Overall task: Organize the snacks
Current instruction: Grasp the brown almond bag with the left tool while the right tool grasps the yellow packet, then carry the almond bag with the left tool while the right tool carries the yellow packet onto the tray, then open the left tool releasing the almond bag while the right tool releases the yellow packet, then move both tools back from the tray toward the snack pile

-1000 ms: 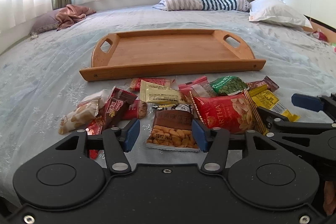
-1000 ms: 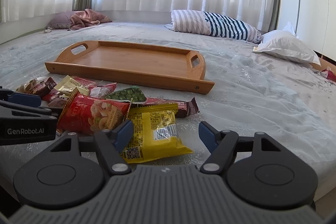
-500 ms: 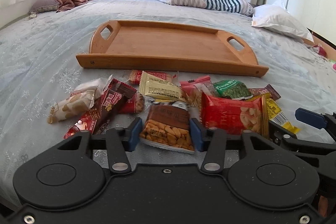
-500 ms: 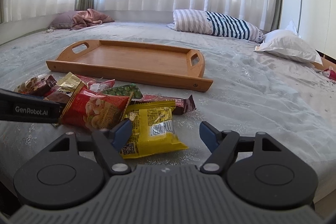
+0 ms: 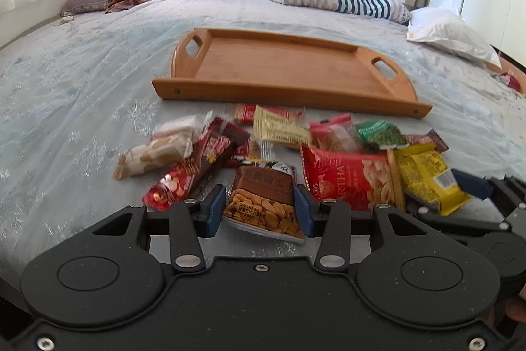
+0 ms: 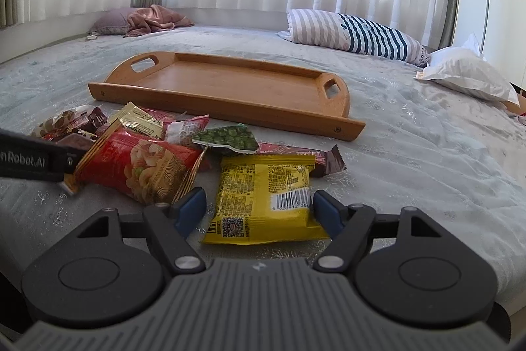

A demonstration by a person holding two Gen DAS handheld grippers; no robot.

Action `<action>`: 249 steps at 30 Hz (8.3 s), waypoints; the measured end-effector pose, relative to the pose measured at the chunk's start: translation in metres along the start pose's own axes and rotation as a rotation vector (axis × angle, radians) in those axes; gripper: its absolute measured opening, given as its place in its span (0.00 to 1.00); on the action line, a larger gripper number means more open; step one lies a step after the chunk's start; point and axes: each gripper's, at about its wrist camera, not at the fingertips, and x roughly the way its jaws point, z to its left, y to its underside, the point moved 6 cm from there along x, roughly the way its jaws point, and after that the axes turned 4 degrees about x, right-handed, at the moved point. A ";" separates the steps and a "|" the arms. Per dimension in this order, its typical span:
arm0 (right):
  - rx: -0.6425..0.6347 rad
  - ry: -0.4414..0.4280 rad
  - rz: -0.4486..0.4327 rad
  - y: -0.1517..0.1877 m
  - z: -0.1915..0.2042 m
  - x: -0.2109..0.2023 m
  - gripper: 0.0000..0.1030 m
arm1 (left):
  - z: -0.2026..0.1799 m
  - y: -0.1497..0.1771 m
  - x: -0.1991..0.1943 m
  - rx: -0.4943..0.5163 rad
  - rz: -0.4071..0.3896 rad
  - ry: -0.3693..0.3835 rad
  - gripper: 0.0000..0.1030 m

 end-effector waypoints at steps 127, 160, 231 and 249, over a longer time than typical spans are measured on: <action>0.270 -0.146 0.258 -0.190 -0.073 0.247 0.56 | 0.013 -0.224 0.251 -0.098 0.137 0.067 0.42; 0.369 -0.118 0.242 -0.174 -0.095 0.281 0.56 | -0.027 -0.235 0.293 -0.047 0.108 0.153 0.42; 0.159 -0.300 -0.028 -0.136 -0.039 0.059 1.00 | 0.007 -0.152 0.042 0.053 -0.090 0.142 0.93; 0.041 -0.249 -0.106 -0.104 -0.015 0.023 1.00 | 0.022 -0.108 0.005 0.040 -0.111 0.136 0.95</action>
